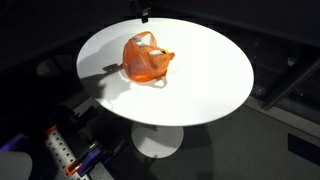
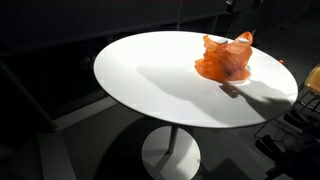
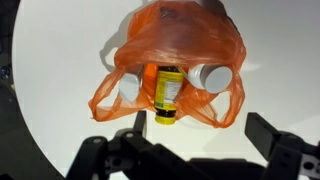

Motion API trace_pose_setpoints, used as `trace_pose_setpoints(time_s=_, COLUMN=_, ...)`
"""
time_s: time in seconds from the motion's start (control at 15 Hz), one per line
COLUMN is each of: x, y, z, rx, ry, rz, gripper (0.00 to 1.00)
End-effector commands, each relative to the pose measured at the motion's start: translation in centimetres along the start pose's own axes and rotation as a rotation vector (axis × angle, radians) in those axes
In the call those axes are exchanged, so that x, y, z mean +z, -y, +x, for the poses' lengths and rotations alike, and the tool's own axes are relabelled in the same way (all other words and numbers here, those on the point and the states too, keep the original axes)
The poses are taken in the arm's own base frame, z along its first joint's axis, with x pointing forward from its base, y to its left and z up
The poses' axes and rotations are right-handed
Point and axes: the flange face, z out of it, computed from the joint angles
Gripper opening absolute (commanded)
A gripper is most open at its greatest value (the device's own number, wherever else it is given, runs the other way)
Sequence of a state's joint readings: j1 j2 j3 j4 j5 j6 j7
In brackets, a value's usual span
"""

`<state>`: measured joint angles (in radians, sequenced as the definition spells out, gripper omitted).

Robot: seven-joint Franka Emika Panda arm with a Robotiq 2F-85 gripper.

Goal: Pick up the orange and white bottle from the table and put it in the plastic bag

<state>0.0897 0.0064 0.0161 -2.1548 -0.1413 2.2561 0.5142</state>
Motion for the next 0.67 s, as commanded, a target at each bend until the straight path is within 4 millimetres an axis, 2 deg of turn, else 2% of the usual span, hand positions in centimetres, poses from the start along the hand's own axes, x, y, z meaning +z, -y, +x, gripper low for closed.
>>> trace_pose_setpoints(time_s=0.0, x=-3.2, y=-1.5, z=-1.5, rx=-0.052, ry=0.001, rz=0.044, gripper=1.0)
trace_pose_setpoints(time_s=0.27, x=-5.3, y=-2.3, z=-1.9, rx=-0.1, ry=0.004, rz=0.079, gripper=1.0)
trace_pose_setpoints(time_s=0.33, x=-5.4, y=-2.5, z=-1.8, rx=-0.111, ry=0.013, rz=0.082, gripper=1.0)
trace_pose_setpoints(time_s=0.4, x=-4.8, y=-1.7, z=-1.3, rx=-0.085, ry=-0.001, rz=0.065, gripper=1.0)
trace_pose_setpoints(time_s=0.6, x=-5.1, y=-2.0, z=-1.4, rx=-0.095, ry=0.003, rz=0.069, gripper=1.0)
